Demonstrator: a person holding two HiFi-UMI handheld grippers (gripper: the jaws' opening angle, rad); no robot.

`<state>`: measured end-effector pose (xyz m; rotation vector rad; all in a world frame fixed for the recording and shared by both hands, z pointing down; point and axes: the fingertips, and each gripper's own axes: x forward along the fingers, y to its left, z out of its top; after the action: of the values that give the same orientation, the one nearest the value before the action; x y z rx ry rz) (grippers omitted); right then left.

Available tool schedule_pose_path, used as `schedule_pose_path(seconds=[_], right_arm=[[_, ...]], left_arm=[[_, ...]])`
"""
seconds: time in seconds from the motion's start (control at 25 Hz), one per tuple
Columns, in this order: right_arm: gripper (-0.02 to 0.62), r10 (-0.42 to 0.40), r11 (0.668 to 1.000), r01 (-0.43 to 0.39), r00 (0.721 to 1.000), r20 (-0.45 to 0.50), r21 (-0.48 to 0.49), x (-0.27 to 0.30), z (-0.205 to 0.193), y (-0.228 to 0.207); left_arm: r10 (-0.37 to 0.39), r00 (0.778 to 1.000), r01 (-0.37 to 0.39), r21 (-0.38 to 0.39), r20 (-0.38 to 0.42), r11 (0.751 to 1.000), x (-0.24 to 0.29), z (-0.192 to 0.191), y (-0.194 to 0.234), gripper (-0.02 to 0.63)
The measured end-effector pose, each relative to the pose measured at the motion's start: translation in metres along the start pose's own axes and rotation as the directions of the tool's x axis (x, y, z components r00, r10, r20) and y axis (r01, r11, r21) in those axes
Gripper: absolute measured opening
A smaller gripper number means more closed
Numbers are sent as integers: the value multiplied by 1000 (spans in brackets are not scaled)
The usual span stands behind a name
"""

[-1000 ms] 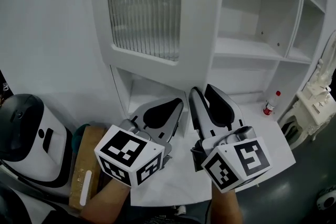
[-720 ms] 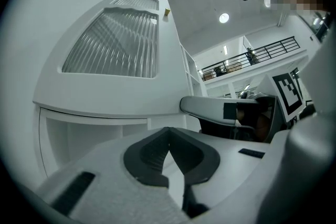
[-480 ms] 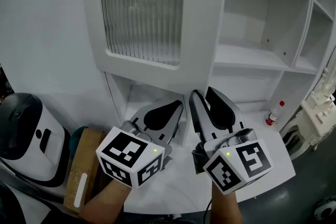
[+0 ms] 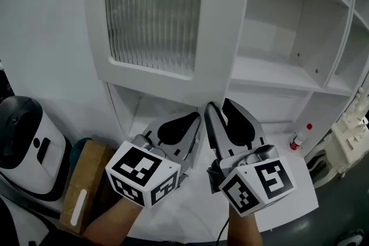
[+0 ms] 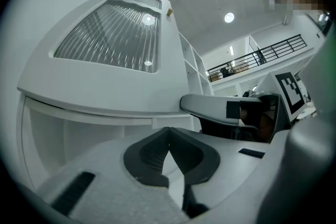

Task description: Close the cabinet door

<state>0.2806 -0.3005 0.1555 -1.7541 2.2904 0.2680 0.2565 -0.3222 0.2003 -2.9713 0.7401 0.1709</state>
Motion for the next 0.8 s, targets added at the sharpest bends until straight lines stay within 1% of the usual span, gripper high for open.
schedule_pose_path(seconds=[0.16,0.28,0.36,0.6,0.68,0.8], right_arm=[[120,11,1000,-11,1000,-4,-9,6,-1,-7],[123,-6,998,6,1000,-12,-57,11,-1,-13],[124,-10,997,9,1000,-14,-72,15,-2,-17],[135,3,999,-3,1000,-13,-49,24,-4,-29],[135,5,999,-6,1000,-13,-46,27,-5,-32],[135,11,999,-12,1000,-9,-41,31,-7,-37]], left_arm=[[12,1000,-12,-4,-5,1000,11,-3,2,12],[24,1000,-24,-6,-3,1000,17,-4,6,11],[31,1000,-31,-5,-5,999,20,-6,9,12],[52,998,-52,-8,-28,999,31,-11,17,12],[53,998,-54,-22,-33,998,35,-12,19,12],[49,998,-51,-65,-27,997,38,-14,24,12]])
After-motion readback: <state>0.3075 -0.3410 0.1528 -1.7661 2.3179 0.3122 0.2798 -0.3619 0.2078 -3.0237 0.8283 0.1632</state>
